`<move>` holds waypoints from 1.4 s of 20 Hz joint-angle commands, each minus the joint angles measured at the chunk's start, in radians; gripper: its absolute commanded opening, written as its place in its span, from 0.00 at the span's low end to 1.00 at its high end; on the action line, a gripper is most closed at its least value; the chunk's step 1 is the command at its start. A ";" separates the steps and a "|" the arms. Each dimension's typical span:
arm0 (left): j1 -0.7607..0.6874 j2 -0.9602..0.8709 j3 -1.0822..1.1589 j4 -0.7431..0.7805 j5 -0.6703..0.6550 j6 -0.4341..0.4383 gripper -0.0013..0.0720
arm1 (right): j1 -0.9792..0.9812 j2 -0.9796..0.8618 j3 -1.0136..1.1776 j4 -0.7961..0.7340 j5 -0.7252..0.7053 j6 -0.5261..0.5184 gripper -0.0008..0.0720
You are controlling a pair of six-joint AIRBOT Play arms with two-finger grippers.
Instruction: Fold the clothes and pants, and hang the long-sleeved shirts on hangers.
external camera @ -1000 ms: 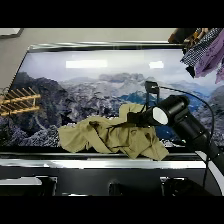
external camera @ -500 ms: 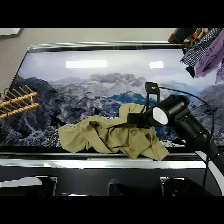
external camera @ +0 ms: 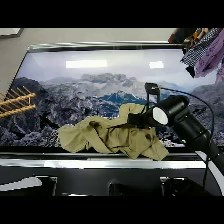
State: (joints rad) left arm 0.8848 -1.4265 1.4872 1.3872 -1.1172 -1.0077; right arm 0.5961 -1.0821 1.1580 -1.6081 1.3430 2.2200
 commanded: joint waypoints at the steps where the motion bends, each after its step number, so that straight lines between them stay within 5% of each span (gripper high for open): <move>1: -0.040 0.037 0.113 -0.026 0.008 -0.026 0.04 | 0.000 0.001 0.000 -0.002 0.002 0.002 0.05; 7: -0.238 0.163 0.144 -0.062 0.006 0.007 0.04 | 0.000 0.001 0.000 -0.021 0.002 0.001 0.05; 12: -0.480 0.318 0.018 -0.183 -0.056 0.255 0.04 | 0.000 0.001 0.000 -0.052 0.000 0.002 0.05; 15: -0.635 0.428 -0.171 -0.196 -0.143 0.300 0.04 | 0.000 0.001 0.000 -0.054 0.001 0.002 0.05; 23: -0.959 0.773 -0.601 -0.255 -0.182 0.263 0.04 | 0.000 0.001 0.000 -0.093 0.002 0.013 0.05; 28: -1.019 0.942 -0.690 -0.300 -0.277 0.210 0.04 | 0.000 0.000 0.000 -0.150 0.016 0.075 0.05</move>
State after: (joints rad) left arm -0.0933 -0.5800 0.8547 1.1191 -1.3403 -0.7708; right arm 0.5961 -1.0821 1.1580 -1.7206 1.3518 2.2589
